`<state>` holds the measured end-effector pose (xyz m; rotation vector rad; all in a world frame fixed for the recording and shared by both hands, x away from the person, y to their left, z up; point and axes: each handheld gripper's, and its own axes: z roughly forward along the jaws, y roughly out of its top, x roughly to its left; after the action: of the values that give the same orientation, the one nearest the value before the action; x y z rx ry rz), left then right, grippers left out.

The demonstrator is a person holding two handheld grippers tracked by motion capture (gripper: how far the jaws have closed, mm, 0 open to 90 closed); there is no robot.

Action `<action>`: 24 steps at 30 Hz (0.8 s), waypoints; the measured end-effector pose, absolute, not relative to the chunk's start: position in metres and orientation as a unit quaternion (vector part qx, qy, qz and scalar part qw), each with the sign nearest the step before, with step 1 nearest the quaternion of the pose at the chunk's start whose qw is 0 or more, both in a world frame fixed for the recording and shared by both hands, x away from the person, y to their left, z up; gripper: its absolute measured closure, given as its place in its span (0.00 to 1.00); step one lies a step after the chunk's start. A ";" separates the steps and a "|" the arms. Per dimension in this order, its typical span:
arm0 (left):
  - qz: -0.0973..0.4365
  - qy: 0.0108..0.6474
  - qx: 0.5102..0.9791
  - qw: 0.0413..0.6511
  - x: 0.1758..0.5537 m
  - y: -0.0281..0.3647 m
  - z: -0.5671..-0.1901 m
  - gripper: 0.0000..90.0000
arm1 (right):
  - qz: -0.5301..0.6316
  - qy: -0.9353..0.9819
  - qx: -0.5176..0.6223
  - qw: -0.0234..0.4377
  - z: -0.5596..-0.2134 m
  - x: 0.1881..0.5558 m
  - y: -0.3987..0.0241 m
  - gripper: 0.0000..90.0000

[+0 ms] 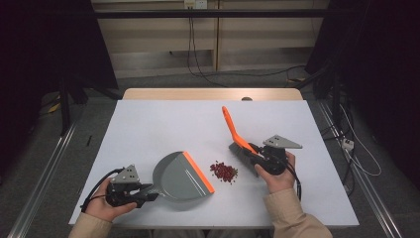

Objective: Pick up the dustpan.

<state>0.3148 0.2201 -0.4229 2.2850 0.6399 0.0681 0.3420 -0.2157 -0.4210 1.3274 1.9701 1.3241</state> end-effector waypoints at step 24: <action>0.009 0.205 0.908 0.365 0.313 0.197 -0.430 0.69 | 0.460 0.723 0.460 0.233 -0.433 0.338 -0.207 0.79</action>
<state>0.3129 0.1974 -0.4304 2.3364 0.5276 0.0240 0.3380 -0.2070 -0.4333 1.2638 1.9856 1.2636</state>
